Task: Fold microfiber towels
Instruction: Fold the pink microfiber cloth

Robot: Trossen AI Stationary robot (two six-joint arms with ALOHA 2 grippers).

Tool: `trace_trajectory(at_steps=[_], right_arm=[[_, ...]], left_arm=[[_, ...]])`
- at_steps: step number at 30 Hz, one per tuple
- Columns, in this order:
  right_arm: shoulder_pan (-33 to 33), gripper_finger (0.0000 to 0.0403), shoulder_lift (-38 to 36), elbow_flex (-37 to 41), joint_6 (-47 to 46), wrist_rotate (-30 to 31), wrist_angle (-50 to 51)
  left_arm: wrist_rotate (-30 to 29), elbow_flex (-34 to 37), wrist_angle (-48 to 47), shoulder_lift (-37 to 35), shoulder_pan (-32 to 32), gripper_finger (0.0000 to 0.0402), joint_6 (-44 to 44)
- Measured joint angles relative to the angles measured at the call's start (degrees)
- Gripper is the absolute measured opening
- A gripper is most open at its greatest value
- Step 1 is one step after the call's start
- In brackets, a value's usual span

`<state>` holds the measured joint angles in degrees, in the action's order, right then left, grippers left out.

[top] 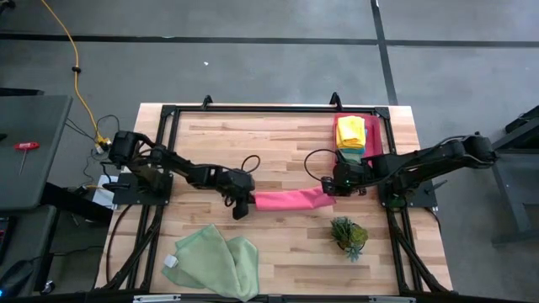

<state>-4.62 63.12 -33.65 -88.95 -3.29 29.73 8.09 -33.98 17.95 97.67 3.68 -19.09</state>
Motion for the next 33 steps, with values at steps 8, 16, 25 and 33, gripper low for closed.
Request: trace_trajectory(at_steps=[8,16,25,33], right_arm=[[0.0,0.0000,0.0,0.0,-1.2,-1.1,-5.3],[0.0,0.0000,0.0,0.0,-2.8,-1.1,-10.5],[0.0,0.0000,5.8,0.0,-3.6,0.0,-20.8],[0.0,0.0000,12.3,-1.3,-4.0,1.4,-30.2]], left_arm=[[0.2,0.0,-0.1,0.0,2.3,0.0000,1.7],[0.2,0.0,-0.1,0.0,2.4,0.0000,1.7],[0.0,0.0,-0.1,0.0,2.4,0.0000,1.4],[-0.2,0.0,0.0,0.0,2.4,0.0000,1.3]])
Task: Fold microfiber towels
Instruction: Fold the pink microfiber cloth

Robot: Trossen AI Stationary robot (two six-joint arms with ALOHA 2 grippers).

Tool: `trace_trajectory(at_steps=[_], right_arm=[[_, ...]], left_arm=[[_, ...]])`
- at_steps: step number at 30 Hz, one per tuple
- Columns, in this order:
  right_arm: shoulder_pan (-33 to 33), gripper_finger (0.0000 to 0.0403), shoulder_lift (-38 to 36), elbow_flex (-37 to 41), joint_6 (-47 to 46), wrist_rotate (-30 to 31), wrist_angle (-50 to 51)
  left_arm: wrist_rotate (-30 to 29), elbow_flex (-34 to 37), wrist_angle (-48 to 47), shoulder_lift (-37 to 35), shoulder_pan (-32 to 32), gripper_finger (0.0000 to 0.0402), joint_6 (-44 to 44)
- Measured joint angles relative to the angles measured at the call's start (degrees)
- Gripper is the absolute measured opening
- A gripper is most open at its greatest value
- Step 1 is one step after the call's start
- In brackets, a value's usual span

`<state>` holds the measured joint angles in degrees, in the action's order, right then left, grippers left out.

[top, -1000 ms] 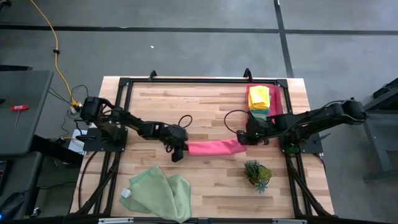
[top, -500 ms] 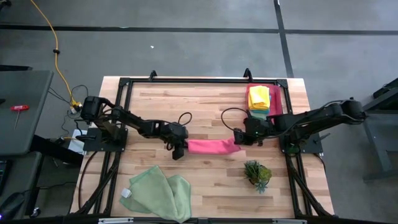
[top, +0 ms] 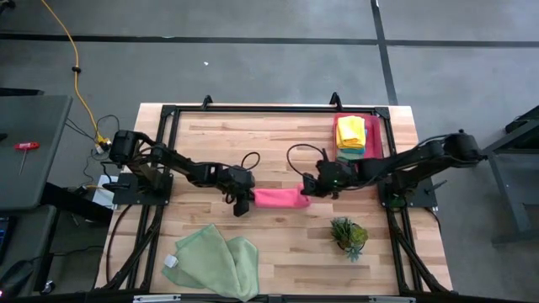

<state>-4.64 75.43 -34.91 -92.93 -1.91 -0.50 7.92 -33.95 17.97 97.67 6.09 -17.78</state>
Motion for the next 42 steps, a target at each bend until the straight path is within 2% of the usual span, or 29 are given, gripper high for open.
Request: trace_trajectory(at_steps=[16,25,36,42], right_arm=[[2.4,0.0000,15.4,-16.1,10.5,0.8,0.3],[2.4,0.0000,22.1,-21.1,13.5,-3.1,0.2],[2.5,0.0000,24.4,-22.7,12.7,-3.6,-0.6],[2.6,0.0000,24.7,-22.7,12.3,-1.7,-0.7]], left_arm=[[-1.1,0.0,0.3,0.0,0.0,0.0000,0.2],[-1.1,0.0,0.4,0.0,0.0,0.0000,0.5],[-1.5,0.0,0.8,0.0,1.4,0.0000,0.5],[-1.6,0.0,2.0,0.0,2.7,0.0000,0.4]])
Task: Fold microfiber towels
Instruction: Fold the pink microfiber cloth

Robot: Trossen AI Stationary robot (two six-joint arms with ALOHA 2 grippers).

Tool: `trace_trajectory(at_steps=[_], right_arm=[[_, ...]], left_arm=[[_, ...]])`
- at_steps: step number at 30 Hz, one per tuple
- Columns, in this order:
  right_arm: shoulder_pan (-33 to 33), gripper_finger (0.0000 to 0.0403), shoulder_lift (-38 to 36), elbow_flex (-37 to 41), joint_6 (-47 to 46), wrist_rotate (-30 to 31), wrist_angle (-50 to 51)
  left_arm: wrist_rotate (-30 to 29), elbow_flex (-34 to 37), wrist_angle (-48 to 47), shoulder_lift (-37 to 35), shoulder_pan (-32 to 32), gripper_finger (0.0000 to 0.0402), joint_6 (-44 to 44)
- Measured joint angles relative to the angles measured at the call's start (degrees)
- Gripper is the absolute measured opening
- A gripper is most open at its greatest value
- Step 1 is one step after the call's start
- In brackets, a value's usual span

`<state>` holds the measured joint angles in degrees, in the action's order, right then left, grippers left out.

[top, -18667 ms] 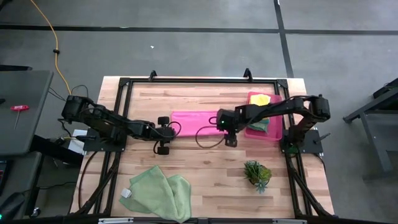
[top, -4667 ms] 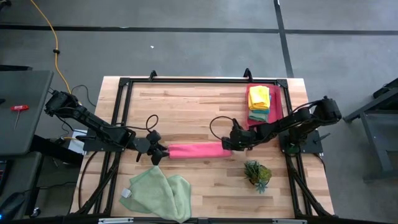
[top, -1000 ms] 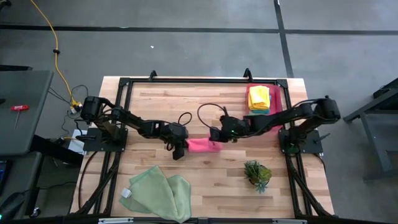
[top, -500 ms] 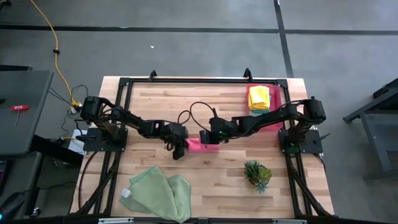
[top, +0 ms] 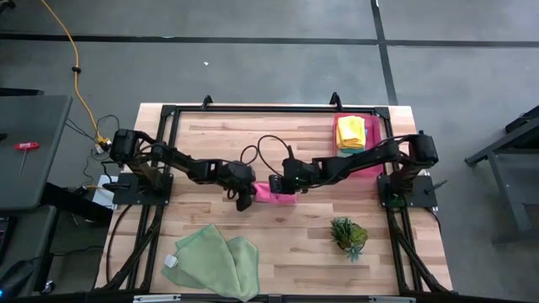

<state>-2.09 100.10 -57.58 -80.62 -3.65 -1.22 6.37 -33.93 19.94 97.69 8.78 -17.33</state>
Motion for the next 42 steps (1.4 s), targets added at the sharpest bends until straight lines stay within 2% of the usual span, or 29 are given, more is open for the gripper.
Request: trace_trajectory(at_steps=[6,11,26,29,38,42], right_arm=[[-0.1,0.0000,2.6,0.0,-2.1,-0.7,-0.4],[0.1,0.0000,3.0,0.1,-3.4,4.2,-3.0],[0.2,0.0006,3.0,0.1,-3.4,2.7,-4.5],[0.2,0.0030,3.0,0.1,-3.3,2.7,-4.9],[1.2,0.0154,3.0,0.1,-1.5,2.0,-10.8],[2.3,0.0180,2.4,0.1,1.9,1.5,-13.1]], left_arm=[[0.0,0.0,0.1,0.0,0.4,0.0000,-1.1],[0.0,0.0,0.1,0.0,0.1,0.0000,-2.0],[0.0,0.0,0.1,0.0,0.1,0.0000,-2.0],[-0.1,0.0,0.2,0.0,0.1,0.0000,-2.0],[-0.2,0.0,0.2,0.0,0.1,0.0000,-2.0],[-0.2,0.0,0.1,0.0,0.1,0.0000,-2.0]])
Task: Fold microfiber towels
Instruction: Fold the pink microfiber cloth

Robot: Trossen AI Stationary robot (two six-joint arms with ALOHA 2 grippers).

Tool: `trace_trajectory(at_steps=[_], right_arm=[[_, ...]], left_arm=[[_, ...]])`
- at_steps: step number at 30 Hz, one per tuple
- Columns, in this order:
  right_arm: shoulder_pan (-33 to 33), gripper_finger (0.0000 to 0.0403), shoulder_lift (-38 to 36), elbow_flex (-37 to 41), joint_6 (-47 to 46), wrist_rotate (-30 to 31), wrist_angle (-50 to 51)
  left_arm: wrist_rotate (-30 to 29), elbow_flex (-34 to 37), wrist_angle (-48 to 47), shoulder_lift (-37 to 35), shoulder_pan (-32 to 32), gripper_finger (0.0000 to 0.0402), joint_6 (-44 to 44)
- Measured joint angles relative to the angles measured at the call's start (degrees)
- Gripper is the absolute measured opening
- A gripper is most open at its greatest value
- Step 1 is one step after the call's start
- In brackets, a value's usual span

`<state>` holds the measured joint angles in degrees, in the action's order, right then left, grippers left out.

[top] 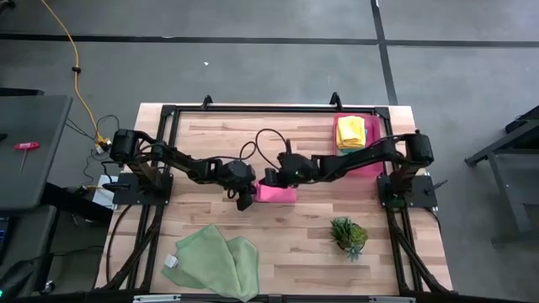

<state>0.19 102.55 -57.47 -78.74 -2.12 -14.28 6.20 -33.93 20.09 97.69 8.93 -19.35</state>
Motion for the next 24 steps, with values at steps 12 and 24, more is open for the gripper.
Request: trace_trajectory(at_steps=[12,24], right_arm=[[4.3,0.0184,-11.3,0.0,19.1,-3.4,25.1],[1.9,0.0184,-12.4,2.2,25.0,-9.5,39.3]], left_arm=[[2.4,0.0,-3.7,-3.1,3.1,0.0000,1.5],[2.2,0.0,-17.6,-14.3,6.7,0.0000,4.6]])
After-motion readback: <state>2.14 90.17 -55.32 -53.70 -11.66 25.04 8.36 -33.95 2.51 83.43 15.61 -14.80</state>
